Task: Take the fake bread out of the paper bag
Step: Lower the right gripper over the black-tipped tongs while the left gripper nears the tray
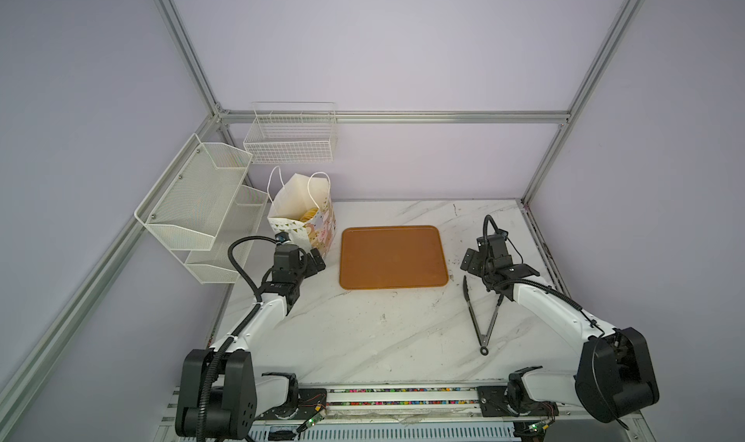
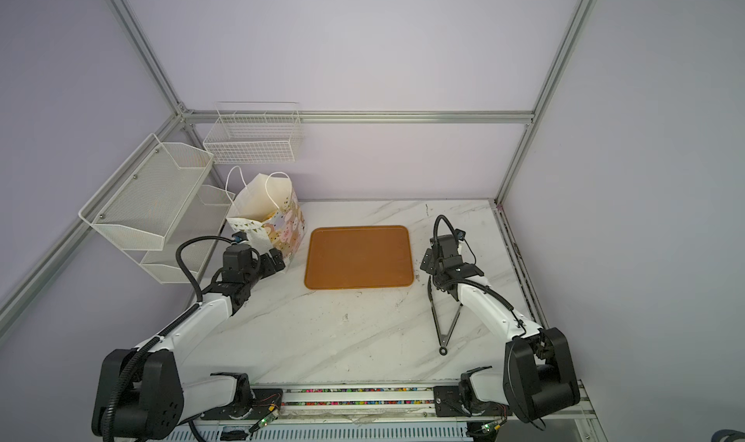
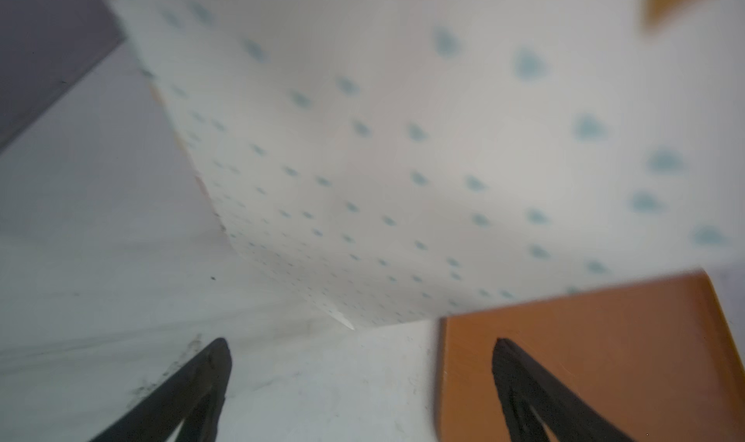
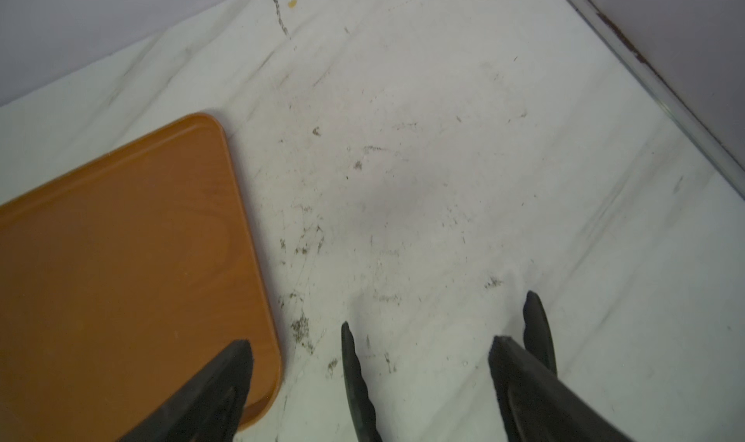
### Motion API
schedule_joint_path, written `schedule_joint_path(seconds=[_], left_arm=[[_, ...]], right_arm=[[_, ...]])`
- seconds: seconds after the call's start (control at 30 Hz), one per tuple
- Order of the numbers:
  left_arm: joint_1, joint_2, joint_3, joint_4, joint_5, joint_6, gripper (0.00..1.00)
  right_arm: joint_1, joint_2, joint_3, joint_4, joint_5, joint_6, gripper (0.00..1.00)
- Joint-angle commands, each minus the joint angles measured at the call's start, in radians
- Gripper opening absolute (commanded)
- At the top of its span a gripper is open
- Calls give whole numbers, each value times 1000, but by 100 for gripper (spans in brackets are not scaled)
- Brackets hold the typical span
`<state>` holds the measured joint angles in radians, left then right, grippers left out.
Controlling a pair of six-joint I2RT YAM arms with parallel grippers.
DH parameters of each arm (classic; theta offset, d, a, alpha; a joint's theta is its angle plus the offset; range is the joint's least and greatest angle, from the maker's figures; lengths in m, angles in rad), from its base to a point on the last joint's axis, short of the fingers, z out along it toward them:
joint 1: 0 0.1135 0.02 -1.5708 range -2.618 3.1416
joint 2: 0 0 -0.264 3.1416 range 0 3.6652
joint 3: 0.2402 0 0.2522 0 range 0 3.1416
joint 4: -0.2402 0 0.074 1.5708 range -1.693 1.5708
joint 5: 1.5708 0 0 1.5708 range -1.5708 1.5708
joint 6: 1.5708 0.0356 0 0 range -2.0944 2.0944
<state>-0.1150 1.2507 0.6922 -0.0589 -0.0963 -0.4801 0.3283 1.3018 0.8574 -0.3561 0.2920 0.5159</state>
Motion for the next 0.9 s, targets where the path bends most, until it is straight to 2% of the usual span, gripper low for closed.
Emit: schedule_joint_path(seconds=[0.0, 0.13, 0.3, 0.37, 0.47, 0.57, 0.7, 0.87], left_arm=[[-160, 19, 112, -6, 25, -34, 100], [-310, 101, 175, 1, 25, -34, 100], [-409, 216, 263, -3, 59, 13, 100], [-424, 247, 285, -7, 81, 12, 100], [-428, 283, 306, -13, 118, 9, 100], [-430, 297, 309, -22, 120, 14, 100], [-430, 282, 296, -27, 122, 14, 100], [-430, 278, 282, -30, 138, 24, 100]], right_arm=[[55, -49, -12, -220, 9, 143, 95], [97, -130, -51, -314, -42, 235, 95], [135, -216, -60, -474, -18, 334, 96], [137, -272, -91, -518, 2, 384, 96], [137, -315, -115, -504, -5, 396, 96], [137, -246, -95, -518, 21, 400, 97], [137, -175, -75, -517, 2, 373, 97], [139, -126, -104, -429, -99, 364, 97]])
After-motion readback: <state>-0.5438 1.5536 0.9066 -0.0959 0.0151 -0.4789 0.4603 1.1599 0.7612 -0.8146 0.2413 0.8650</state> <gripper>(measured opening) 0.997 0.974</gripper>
